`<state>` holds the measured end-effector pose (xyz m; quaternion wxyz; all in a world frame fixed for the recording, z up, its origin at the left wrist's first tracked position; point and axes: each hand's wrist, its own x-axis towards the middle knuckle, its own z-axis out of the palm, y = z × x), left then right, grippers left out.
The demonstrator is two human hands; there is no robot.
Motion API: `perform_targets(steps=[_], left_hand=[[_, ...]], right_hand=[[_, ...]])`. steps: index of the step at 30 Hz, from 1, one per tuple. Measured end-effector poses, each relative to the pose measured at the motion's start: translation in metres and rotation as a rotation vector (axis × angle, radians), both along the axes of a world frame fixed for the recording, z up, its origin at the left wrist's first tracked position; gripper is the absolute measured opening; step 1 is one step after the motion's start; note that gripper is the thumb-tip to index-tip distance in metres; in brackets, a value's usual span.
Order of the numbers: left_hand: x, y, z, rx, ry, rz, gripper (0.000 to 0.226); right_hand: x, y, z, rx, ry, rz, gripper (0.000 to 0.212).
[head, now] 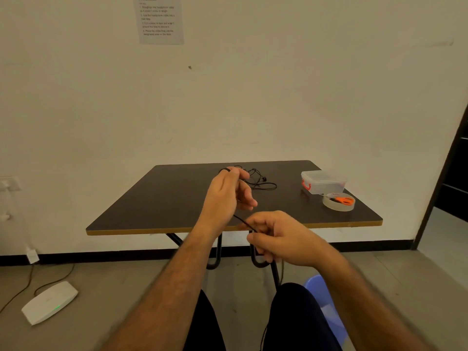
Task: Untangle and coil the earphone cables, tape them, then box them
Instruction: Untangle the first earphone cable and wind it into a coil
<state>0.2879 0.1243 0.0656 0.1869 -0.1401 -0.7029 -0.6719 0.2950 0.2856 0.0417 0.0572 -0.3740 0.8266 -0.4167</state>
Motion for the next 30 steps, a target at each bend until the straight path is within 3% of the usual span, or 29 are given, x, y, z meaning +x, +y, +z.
perform_targets(steps=[4, 7, 13, 18, 23, 27, 30], left_hand=[[-0.001, 0.002, -0.010, -0.214, 0.004, 0.037, 0.031], [0.000, 0.004, -0.012, -0.312, -0.025, 0.016, 0.035], [0.006, 0.008, -0.007, -0.216, -0.252, -0.227, 0.050], [0.009, 0.008, -0.008, -0.137, -0.411, -0.405, 0.054], [0.009, 0.005, -0.004, 0.025, -0.510, -0.577, 0.047], [0.008, 0.003, 0.001, 0.196, -0.469, -0.745, 0.040], [0.007, 0.003, 0.006, 0.340, -0.414, -0.769, 0.037]], right_hand=[[-0.008, 0.000, 0.011, 0.062, 0.341, -0.119, 0.013], [-0.014, 0.004, 0.021, -0.017, 0.410, -0.160, 0.011], [-0.022, 0.011, 0.036, -0.163, 0.375, -0.152, 0.025], [-0.031, 0.010, 0.036, -0.233, 0.454, -0.172, 0.022], [-0.042, 0.010, 0.028, -0.436, 0.273, -0.122, 0.017], [-0.044, 0.007, 0.018, -0.572, 0.093, -0.080, 0.007], [-0.044, 0.001, 0.003, -0.570, -0.057, -0.014, 0.015]])
